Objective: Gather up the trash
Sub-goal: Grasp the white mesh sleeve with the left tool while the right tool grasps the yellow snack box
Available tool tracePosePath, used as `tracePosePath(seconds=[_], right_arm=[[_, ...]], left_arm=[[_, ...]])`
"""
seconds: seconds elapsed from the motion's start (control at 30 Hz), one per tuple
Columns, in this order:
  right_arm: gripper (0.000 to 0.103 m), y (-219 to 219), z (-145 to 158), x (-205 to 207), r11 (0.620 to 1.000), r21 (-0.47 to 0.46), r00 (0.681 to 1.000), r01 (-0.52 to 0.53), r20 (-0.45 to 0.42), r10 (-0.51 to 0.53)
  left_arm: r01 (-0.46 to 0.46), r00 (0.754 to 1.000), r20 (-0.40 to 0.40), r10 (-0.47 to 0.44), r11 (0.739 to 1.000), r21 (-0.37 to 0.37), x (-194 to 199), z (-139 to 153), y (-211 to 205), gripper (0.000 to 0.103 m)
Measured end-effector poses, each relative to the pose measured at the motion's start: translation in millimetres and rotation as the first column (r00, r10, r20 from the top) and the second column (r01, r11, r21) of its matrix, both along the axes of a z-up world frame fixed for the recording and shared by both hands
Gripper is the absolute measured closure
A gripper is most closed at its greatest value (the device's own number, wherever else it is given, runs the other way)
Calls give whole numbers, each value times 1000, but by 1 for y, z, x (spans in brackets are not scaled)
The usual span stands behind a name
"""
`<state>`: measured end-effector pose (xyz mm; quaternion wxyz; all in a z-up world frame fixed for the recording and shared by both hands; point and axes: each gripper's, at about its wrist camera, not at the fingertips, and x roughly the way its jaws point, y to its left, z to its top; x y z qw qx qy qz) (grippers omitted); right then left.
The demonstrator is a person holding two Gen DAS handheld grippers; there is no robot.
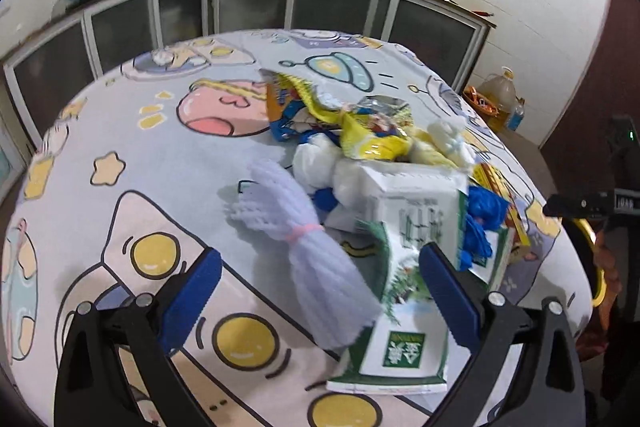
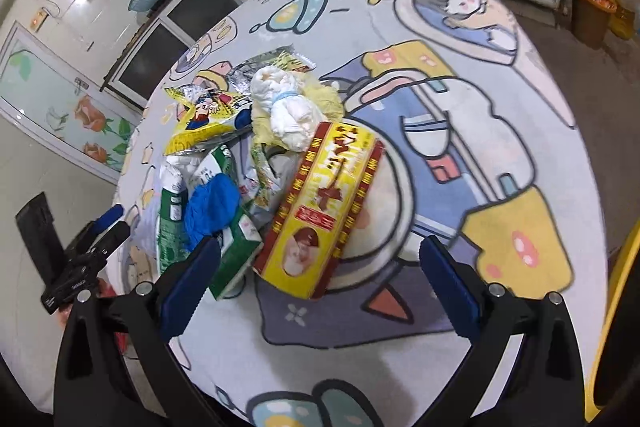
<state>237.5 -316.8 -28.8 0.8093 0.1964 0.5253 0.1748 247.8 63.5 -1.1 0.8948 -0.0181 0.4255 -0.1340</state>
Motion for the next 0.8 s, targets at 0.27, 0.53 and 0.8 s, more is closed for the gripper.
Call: tracePosePath(seconds=[0.27, 0.53, 0.8], right_arm=[[7, 12, -6, 18, 999, 28, 998, -33, -60, 34], [9, 18, -16, 28, 999, 20, 995, -43, -94, 45], [31, 26, -29, 34, 998, -13, 989, -63, -135, 60]], left_arm=[[-2, 998, -66, 2, 1000, 4, 28, -15, 11, 8], [8, 991, -132, -9, 1000, -8, 47, -35, 7, 8], [11, 980, -196, -19, 999, -41, 64, -56, 3, 18]])
